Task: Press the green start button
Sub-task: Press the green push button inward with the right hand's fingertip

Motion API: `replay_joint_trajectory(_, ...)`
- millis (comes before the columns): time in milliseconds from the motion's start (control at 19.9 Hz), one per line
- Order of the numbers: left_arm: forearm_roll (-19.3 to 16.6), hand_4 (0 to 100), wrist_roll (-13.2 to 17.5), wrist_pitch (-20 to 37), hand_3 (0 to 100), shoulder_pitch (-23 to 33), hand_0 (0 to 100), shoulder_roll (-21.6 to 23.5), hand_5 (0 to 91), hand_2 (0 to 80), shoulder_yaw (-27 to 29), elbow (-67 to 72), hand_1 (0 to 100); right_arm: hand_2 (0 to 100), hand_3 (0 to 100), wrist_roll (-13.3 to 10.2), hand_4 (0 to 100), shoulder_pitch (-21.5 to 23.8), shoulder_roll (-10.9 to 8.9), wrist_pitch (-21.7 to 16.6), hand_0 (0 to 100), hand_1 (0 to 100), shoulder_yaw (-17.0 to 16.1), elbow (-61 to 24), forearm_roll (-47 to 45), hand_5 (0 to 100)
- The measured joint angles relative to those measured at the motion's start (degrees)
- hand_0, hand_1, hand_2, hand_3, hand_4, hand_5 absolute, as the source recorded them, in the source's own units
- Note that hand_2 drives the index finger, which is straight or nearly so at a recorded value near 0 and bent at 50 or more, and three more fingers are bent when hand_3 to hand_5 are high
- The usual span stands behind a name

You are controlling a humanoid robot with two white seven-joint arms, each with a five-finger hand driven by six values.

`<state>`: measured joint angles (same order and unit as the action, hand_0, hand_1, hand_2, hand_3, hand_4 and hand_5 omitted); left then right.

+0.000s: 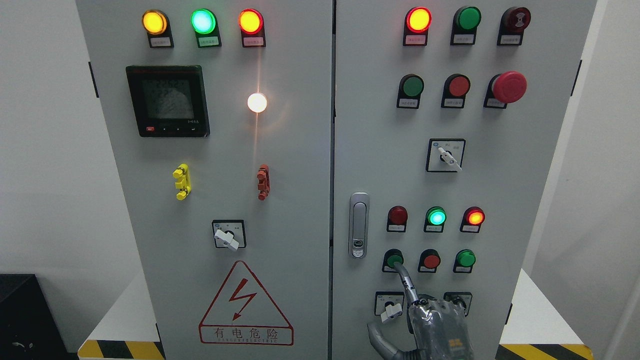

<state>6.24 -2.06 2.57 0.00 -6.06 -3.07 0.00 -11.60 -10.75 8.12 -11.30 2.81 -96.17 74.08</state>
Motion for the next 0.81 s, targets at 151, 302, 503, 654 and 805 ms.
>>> replay_joint_trajectory(151, 0.00, 0, 0.00, 0.00, 0, 0.00, 12, 0.00, 0.0, 0.0, 0.00, 0.00, 56, 0, 99, 0.03, 91, -0.47, 0.01, 0.16, 26, 36, 0.19, 0.79, 0.00, 100)
replay_joint_trajectory(302, 0.00, 0, 0.00, 0.00, 0, 0.00, 12, 0.00, 0.0, 0.0, 0.00, 0.00, 56, 0, 99, -0.26, 91, -0.84, 0.02, 0.46, 26, 36, 0.33, 1.45, 0.01, 100)
replay_joint_trajectory(503, 0.00, 0, 0.00, 0.00, 0, 0.00, 12, 0.00, 0.0, 0.0, 0.00, 0.00, 56, 0, 99, -0.62, 91, -1.10, 0.03, 0.93, 26, 36, 0.47, 2.05, 0.01, 100)
replay_joint_trajectory(654, 0.00, 0, 0.00, 0.00, 0, 0.00, 12, 0.00, 0.0, 0.0, 0.00, 0.00, 56, 0, 99, -0.67, 91, -1.23, 0.04, 1.19, 27, 36, 0.54, 2.34, 0.01, 100)
replay_joint_trajectory(805, 0.00, 0, 0.00, 0.00, 0, 0.00, 12, 0.00, 0.0, 0.0, 0.00, 0.00, 56, 0, 99, -0.45, 91, -1.29, 0.04, 1.39, 27, 36, 0.61, 2.48, 0.00, 100)
